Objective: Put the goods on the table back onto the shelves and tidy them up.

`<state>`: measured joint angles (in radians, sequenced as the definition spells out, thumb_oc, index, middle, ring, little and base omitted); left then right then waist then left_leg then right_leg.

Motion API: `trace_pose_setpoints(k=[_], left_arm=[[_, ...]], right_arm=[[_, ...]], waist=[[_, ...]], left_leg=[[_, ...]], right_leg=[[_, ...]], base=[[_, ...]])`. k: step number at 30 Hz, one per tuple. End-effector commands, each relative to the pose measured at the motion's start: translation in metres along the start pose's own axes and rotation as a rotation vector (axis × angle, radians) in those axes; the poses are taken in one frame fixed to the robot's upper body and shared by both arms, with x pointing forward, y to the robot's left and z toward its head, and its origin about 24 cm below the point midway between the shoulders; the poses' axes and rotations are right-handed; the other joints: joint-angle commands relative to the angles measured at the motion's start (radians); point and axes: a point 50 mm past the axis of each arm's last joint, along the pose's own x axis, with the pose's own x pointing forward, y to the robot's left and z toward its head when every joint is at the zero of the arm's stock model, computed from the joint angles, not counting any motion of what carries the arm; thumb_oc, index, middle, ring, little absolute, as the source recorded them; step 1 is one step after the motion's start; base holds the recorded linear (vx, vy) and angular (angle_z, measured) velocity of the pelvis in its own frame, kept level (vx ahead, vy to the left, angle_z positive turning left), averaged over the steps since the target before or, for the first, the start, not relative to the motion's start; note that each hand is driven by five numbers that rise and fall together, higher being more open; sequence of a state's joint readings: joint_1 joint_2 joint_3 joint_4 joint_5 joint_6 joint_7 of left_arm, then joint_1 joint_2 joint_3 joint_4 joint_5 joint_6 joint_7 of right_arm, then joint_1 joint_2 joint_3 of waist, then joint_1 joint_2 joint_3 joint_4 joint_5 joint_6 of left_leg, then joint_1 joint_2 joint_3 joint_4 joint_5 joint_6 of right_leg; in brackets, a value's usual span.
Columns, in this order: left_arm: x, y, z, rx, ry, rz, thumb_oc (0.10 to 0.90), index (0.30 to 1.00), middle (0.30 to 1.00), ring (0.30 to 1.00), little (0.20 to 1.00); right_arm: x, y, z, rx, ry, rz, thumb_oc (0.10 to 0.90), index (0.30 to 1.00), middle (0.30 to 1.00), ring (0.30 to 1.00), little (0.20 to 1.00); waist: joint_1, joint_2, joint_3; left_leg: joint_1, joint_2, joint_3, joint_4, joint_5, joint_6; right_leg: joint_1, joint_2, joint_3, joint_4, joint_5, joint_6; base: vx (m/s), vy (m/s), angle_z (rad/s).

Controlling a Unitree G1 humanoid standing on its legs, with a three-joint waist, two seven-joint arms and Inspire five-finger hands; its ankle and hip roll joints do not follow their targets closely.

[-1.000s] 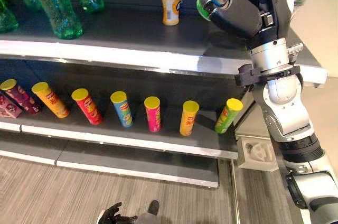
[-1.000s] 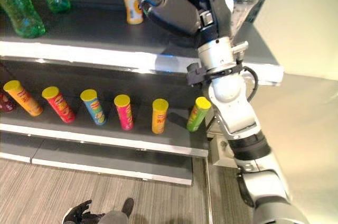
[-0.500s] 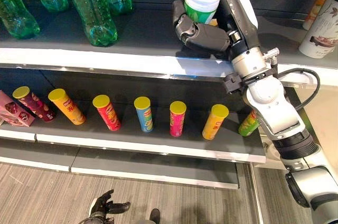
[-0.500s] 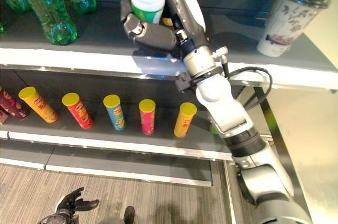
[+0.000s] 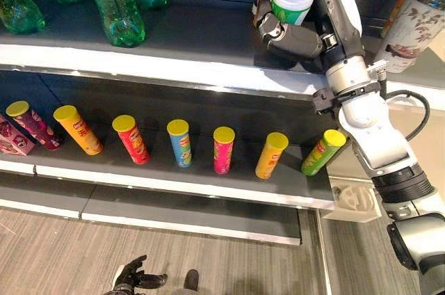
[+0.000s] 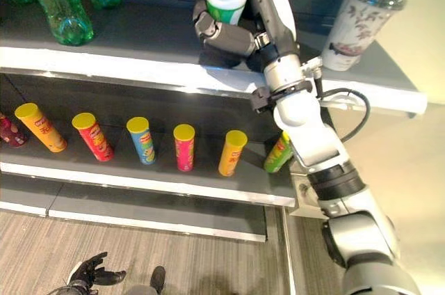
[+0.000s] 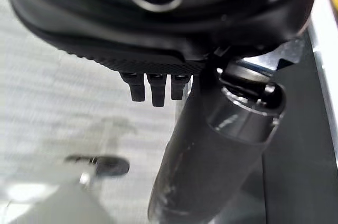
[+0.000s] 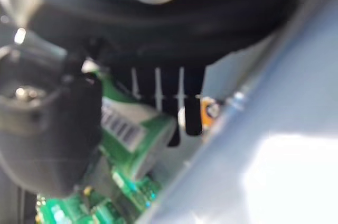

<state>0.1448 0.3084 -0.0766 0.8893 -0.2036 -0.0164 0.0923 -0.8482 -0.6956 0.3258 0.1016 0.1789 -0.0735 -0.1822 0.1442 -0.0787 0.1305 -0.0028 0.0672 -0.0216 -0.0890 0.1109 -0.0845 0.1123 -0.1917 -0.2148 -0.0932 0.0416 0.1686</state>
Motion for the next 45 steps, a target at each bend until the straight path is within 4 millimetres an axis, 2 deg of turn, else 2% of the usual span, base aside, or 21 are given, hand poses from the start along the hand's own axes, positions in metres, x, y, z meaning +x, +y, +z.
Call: trace_pose_setpoints(k=[1,6,15,22,32,33,35,36,45], left_arm=[[0.005,0.008,0.021,0.051,-0.080,0.021,0.800,0.900,0.900,0.900,0.900],[0.005,0.004,0.012,0.064,-0.043,0.016,0.800,0.900,0.900,0.900,0.900],[0.003,0.002,0.011,0.074,-0.049,0.004,0.800,0.900,0.900,0.900,0.900],[0.002,0.000,0.006,0.076,-0.030,0.004,0.800,0.900,0.900,0.900,0.900],[0.001,0.004,0.002,0.076,-0.017,0.021,0.800,0.900,0.900,0.900,0.900],[0.001,0.004,0.002,0.074,-0.016,0.022,0.800,0.900,0.900,0.900,0.900],[0.001,0.004,0.002,0.073,-0.017,0.022,0.800,0.900,0.900,0.900,0.900],[0.002,0.005,0.002,0.072,-0.013,0.025,0.800,0.900,0.900,0.900,0.900],[0.001,0.004,0.002,0.065,-0.018,0.022,0.800,0.900,0.900,0.900,0.900]], right_arm=[[0.026,-0.028,0.047,-0.023,-0.206,-0.102,0.400,0.300,0.300,0.300,0.300],[0.022,-0.031,0.038,-0.037,-0.167,-0.091,0.400,0.300,0.300,0.300,0.300],[0.021,-0.034,0.028,-0.047,-0.123,-0.097,0.400,0.300,0.300,0.300,0.300],[0.016,-0.030,0.020,-0.042,-0.092,-0.082,0.400,0.300,0.300,0.300,0.300],[0.013,-0.025,0.011,-0.029,-0.054,-0.060,0.400,0.300,0.300,0.300,0.300],[0.013,-0.023,0.011,-0.018,-0.054,-0.056,0.430,0.345,0.345,0.345,0.345],[0.013,-0.023,0.011,-0.014,-0.054,-0.054,0.624,0.636,0.636,0.636,0.636],[0.013,-0.022,0.011,-0.011,-0.054,-0.053,0.800,0.900,0.900,0.900,0.900],[0.014,-0.023,0.011,-0.015,-0.052,-0.056,0.800,0.900,0.900,0.900,0.900]], waist=[[0.022,0.015,-0.079],[0.007,0.007,-0.083],[-0.002,0.004,-0.081],[-0.022,0.003,-0.081],[-0.030,0.002,-0.079],[-0.030,0.002,-0.078],[-0.030,0.002,-0.077],[-0.030,0.000,-0.077],[-0.030,-0.004,-0.072]], left_leg=[[0.092,-0.009,0.008,0.014,-0.160,-0.012],[0.101,-0.001,0.002,0.008,-0.159,-0.019],[0.098,0.003,0.000,0.005,-0.157,-0.022],[0.110,0.001,0.021,0.004,-0.165,-0.017],[0.109,-0.002,0.037,0.002,-0.166,-0.015],[0.109,-0.003,0.040,0.002,-0.166,-0.015],[0.109,-0.004,0.042,0.002,-0.167,-0.016],[0.109,-0.004,0.045,0.002,-0.166,-0.016],[0.108,-0.002,0.050,0.002,-0.166,-0.015]], right_leg=[[-0.052,-0.002,-0.009,0.056,-0.034,0.025],[-0.034,0.001,-0.041,0.049,-0.039,0.022],[-0.035,-0.002,-0.061,0.052,-0.042,0.020],[-0.037,-0.008,-0.049,0.055,-0.036,0.021],[-0.045,-0.009,-0.035,0.045,-0.025,0.025],[-0.046,-0.010,-0.033,0.044,-0.022,0.025],[-0.046,-0.010,-0.033,0.043,-0.022,0.025],[-0.046,-0.010,-0.033,0.042,-0.020,0.025],[-0.051,-0.012,-0.030,0.044,-0.016,0.026]], base=[[0.05,-0.044,0.09],[0.04,-0.032,0.12],[0.00,-0.001,0.00],[0.00,0.011,0.00],[0.00,0.006,-0.02],[0.00,0.000,0.00],[0.00,0.000,0.00],[0.00,0.000,0.00],[0.00,0.000,0.00]])
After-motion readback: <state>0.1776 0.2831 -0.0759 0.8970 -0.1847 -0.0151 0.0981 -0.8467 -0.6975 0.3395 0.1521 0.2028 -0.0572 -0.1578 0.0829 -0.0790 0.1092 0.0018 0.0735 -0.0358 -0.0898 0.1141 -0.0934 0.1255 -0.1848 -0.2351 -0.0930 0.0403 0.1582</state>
